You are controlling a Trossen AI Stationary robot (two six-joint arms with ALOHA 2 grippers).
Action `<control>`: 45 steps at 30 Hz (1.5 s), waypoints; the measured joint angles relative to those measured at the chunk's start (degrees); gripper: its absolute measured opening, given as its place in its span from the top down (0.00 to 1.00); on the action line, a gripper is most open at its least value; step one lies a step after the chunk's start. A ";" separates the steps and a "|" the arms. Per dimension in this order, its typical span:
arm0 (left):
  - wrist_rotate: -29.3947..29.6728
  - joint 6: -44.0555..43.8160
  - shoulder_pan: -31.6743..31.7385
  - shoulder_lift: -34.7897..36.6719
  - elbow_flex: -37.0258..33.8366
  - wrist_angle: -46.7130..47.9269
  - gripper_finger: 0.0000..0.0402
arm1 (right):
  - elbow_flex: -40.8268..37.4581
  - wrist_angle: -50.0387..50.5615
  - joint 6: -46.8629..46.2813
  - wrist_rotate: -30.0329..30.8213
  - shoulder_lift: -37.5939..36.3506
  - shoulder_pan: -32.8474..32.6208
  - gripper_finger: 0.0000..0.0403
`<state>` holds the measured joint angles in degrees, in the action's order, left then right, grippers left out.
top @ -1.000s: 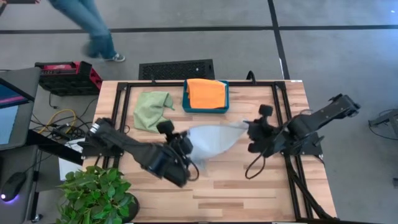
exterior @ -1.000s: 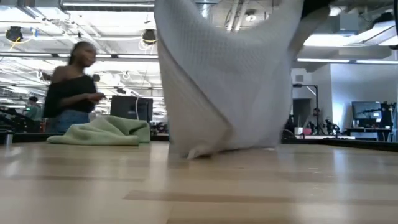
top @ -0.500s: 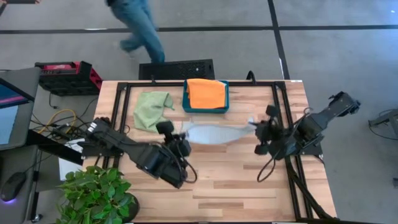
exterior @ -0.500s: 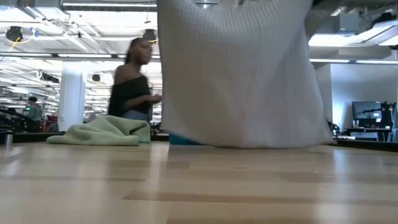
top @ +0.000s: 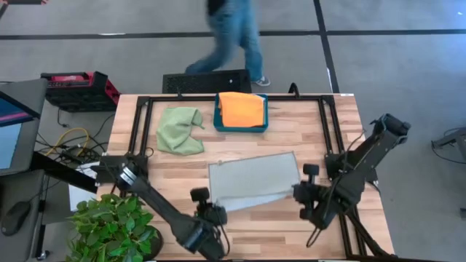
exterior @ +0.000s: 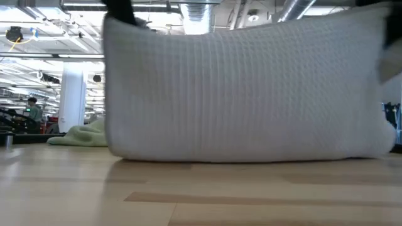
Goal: Fold microfiber towels
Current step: Fold the gray towel
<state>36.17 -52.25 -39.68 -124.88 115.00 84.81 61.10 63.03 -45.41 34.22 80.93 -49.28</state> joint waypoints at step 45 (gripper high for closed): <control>4.28 -25.81 3.10 -6.25 0.04 5.44 1.00 | 0.00 2.78 -6.12 -5.47 12.74 5.38 0.98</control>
<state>40.45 -78.06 -36.58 -131.13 115.04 90.24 61.10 65.80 -51.53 28.75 93.67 -43.90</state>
